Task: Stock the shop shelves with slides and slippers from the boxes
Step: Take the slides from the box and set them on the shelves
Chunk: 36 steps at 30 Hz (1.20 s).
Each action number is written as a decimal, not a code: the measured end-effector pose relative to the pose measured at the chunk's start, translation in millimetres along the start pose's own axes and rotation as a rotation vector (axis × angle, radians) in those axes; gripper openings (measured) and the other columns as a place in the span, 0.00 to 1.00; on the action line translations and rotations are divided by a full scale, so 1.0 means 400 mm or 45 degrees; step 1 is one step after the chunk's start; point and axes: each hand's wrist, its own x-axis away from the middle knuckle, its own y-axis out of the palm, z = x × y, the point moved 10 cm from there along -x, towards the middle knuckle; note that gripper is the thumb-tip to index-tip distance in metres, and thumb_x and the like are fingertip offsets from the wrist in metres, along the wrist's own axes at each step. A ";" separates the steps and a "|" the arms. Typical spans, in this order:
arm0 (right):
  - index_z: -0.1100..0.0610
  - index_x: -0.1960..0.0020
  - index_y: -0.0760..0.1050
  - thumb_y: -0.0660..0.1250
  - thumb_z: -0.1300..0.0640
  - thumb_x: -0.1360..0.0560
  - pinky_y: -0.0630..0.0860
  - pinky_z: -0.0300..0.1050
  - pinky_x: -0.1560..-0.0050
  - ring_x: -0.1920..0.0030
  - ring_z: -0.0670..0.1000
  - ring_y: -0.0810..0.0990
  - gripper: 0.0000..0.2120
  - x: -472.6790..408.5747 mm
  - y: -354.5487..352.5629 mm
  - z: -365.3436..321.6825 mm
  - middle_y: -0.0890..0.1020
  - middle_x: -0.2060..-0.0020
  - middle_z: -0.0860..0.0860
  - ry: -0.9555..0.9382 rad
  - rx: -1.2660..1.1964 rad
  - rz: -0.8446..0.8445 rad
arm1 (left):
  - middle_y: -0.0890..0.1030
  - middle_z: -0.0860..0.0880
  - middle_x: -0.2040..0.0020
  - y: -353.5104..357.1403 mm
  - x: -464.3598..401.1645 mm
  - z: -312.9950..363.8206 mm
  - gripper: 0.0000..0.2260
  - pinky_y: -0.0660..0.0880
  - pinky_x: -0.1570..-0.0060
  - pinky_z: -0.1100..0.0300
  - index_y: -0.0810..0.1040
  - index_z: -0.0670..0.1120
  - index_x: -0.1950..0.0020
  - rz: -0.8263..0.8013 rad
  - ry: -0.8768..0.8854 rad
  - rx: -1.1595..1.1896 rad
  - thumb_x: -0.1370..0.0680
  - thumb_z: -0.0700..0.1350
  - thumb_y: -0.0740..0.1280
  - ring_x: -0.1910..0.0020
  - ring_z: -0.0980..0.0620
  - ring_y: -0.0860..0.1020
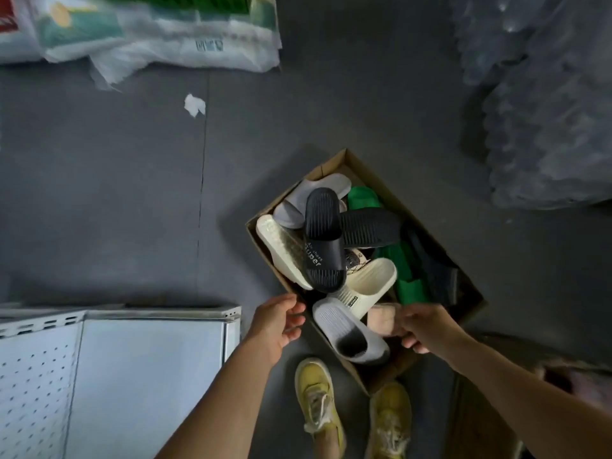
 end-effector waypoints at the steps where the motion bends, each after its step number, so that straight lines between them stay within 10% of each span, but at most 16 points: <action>1: 0.56 0.54 0.79 0.62 0.62 0.22 0.74 0.42 0.67 0.68 0.52 0.79 0.08 -0.039 0.018 0.015 0.84 0.60 0.58 0.014 -0.007 -0.003 | 0.81 0.47 0.60 0.010 -0.040 -0.011 0.06 0.70 0.63 0.58 0.77 0.48 0.51 -0.004 -0.007 -0.009 0.19 0.40 0.62 0.64 0.51 0.76; 16: 0.60 0.46 0.78 0.63 0.63 0.22 0.73 0.39 0.71 0.67 0.51 0.79 0.07 -0.376 0.108 0.035 0.81 0.62 0.55 0.021 -0.283 0.035 | 0.76 0.44 0.54 0.140 -0.386 -0.115 0.09 0.76 0.48 0.56 0.75 0.40 0.39 -0.027 -0.068 0.010 0.19 0.40 0.64 0.56 0.51 0.76; 22: 0.55 0.37 0.74 0.65 0.65 0.23 0.81 0.47 0.60 0.50 0.55 0.83 0.16 -0.469 0.074 -0.025 0.81 0.48 0.58 0.018 -0.432 0.153 | 0.73 0.39 0.33 0.200 -0.448 -0.134 0.20 0.76 0.39 0.53 0.70 0.40 0.30 0.051 -0.096 0.053 0.21 0.41 0.68 0.44 0.45 0.78; 31: 0.61 0.38 0.74 0.64 0.57 0.21 0.82 0.49 0.53 0.47 0.54 0.81 0.13 -0.537 0.024 -0.047 0.75 0.59 0.53 0.154 -0.733 0.329 | 0.75 0.44 0.56 0.220 -0.483 -0.114 0.15 0.76 0.46 0.56 0.74 0.40 0.46 0.085 -0.124 0.210 0.24 0.47 0.73 0.57 0.50 0.74; 36: 0.58 0.36 0.69 0.61 0.50 0.20 0.80 0.54 0.47 0.49 0.54 0.77 0.16 -0.577 -0.029 -0.061 0.72 0.60 0.53 0.125 -0.994 0.440 | 0.80 0.44 0.42 0.235 -0.476 -0.041 0.11 0.78 0.51 0.53 0.75 0.46 0.39 -0.174 0.087 0.429 0.21 0.45 0.67 0.43 0.46 0.78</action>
